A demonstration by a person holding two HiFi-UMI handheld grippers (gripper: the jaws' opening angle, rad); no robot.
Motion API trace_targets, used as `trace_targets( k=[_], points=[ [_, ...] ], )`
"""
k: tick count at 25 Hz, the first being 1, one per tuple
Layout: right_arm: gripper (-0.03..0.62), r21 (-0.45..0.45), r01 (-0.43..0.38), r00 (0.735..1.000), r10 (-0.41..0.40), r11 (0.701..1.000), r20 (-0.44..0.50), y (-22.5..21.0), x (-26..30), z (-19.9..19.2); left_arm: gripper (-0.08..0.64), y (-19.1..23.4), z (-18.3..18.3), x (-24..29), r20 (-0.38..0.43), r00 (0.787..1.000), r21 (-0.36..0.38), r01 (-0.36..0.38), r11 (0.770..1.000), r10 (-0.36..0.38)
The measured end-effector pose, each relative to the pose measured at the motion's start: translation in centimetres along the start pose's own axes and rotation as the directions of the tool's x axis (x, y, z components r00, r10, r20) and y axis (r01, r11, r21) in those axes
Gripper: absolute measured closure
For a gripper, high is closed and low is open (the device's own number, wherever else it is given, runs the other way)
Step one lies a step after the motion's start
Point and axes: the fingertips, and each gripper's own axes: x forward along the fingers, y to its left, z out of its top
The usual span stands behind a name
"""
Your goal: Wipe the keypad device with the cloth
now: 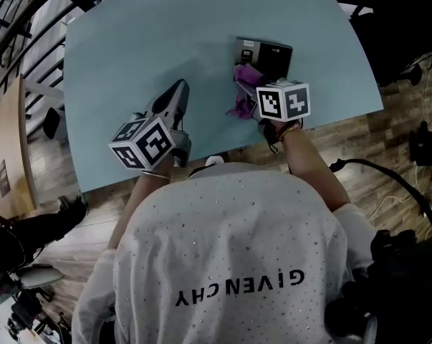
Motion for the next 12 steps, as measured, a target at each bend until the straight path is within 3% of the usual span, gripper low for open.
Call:
trace_targets(
  k=[7,12],
  points=[
    [0.545,-0.005,0.068,0.997,-0.068,0.998,-0.047,0.0,2.2,-0.2,0.560,2.1,1.0,1.4,-0.044,0.997,0.008,0.060,0.998,-0.059],
    [0.545,-0.028,0.177,0.981,-0.179,0.984,-0.078,-2.4,2.2,-1.2,0.560,2.8,1.4,2.5,-0.059,0.992,0.000,0.110,0.994,-0.110]
  ],
)
